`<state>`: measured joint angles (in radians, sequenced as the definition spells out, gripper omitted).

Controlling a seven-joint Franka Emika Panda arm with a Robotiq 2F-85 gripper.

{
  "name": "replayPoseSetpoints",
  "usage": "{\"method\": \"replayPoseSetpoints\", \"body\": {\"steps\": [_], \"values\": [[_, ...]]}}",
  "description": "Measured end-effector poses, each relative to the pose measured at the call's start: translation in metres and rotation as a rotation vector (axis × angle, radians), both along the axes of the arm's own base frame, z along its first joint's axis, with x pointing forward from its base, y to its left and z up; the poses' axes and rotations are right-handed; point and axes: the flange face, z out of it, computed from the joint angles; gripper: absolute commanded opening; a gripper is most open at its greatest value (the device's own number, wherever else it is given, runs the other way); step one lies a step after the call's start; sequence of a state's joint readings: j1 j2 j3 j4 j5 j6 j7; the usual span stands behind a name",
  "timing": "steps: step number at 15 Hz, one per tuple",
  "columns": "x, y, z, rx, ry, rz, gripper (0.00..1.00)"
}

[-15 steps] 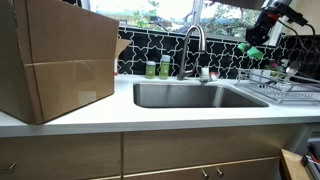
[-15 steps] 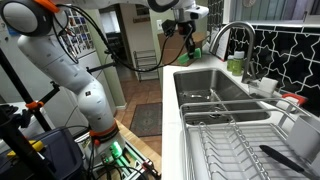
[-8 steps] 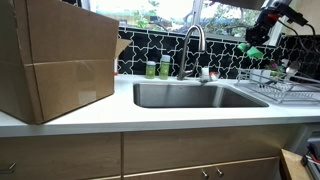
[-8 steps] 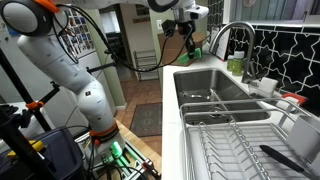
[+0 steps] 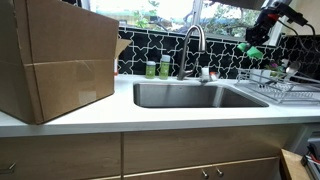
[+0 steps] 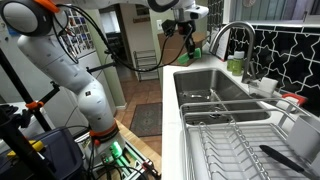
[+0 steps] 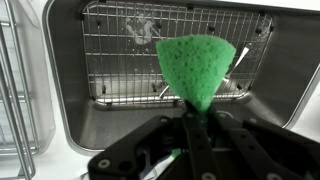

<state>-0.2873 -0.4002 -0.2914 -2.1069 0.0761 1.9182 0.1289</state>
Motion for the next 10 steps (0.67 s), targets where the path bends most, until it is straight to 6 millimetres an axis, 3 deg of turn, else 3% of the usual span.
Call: {"method": "replayPoseSetpoints", "body": {"steps": [10], "values": [[-0.002, -0.004, 0.022, -0.027, -0.036, -0.009, 0.03]]}}
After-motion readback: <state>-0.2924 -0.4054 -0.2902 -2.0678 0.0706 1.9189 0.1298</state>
